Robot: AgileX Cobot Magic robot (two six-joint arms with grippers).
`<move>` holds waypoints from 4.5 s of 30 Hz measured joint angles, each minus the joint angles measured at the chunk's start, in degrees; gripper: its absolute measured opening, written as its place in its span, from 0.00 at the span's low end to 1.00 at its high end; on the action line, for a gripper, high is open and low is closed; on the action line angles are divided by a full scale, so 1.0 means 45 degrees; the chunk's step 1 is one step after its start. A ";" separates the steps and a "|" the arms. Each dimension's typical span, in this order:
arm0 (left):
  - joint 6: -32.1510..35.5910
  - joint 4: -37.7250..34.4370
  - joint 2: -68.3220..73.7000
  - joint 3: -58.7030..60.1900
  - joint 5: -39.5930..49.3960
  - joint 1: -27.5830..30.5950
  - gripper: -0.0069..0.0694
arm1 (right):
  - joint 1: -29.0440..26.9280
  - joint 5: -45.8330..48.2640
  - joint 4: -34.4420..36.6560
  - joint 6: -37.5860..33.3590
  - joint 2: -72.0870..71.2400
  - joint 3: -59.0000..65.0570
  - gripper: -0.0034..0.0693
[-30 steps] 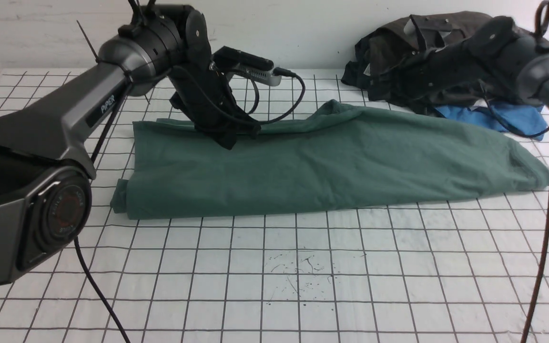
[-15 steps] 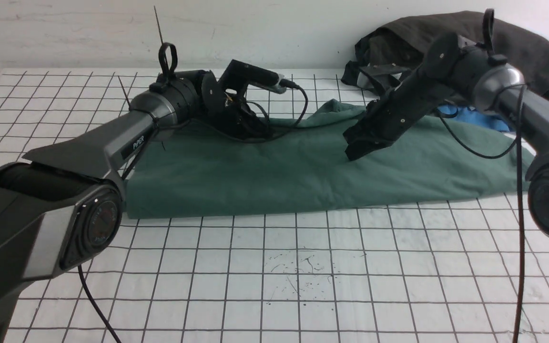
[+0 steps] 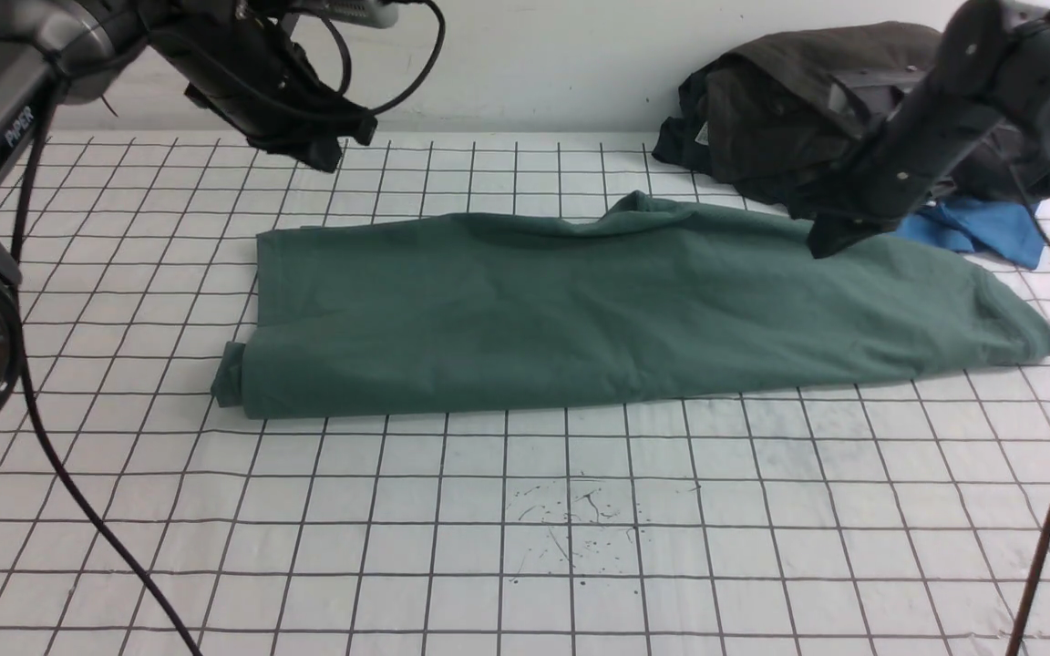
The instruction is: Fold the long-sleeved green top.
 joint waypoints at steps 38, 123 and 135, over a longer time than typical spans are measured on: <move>0.0565 0.0621 -0.9450 0.5996 0.0940 -0.0354 0.08 | -0.4107 -0.1296 0.0810 0.0886 -0.1507 0.5095 0.80; 0.0290 0.0935 -2.3097 2.1719 -0.8331 -0.1628 0.08 | 0.7109 -0.2641 -0.2390 0.1493 -0.6318 0.1652 0.03; 0.1098 0.0935 -2.6994 2.5011 -1.1149 -0.1657 0.08 | 0.6555 -0.4413 -0.5874 0.3861 -1.6099 1.4754 0.03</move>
